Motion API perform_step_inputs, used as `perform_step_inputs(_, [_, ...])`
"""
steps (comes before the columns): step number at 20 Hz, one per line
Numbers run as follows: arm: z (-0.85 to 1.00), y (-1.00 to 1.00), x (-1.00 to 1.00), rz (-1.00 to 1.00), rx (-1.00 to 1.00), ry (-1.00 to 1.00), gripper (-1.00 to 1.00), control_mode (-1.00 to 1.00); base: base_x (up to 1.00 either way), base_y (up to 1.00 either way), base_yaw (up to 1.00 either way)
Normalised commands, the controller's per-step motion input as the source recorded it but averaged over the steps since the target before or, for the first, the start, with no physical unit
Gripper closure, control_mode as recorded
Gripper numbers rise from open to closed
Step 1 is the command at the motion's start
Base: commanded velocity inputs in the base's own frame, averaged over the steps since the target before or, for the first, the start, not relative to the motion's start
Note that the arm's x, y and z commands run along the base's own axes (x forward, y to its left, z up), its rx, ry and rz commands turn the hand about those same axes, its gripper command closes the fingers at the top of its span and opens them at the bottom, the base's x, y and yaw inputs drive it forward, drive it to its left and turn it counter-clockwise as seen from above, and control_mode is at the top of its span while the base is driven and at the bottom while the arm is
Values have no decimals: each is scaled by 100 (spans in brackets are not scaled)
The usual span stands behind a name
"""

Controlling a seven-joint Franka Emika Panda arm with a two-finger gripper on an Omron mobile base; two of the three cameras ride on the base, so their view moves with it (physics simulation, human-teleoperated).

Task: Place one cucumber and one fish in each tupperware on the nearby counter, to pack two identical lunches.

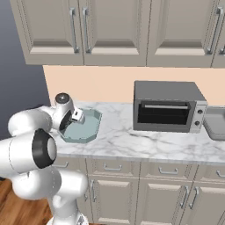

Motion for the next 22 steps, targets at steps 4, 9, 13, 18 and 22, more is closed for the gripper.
perform_step_inputs(4, [-31, -4, 16, 0, 0, 1, 100, -100, 0, 0, 0])
perform_step_inputs(9, [-21, -1, 17, 0, 0, 0, 100, -100, 0, 0, 0])
perform_step_inputs(13, [-22, 0, 9, 0, 0, 0, 100, -100, 0, 0, 0])
perform_step_inputs(18, [-21, 0, 19, 0, 0, 0, 100, -100, 0, 0, 0])
perform_step_inputs(22, [-23, 5, 29, 0, 0, 0, -100, -100, 0, 0, 0])
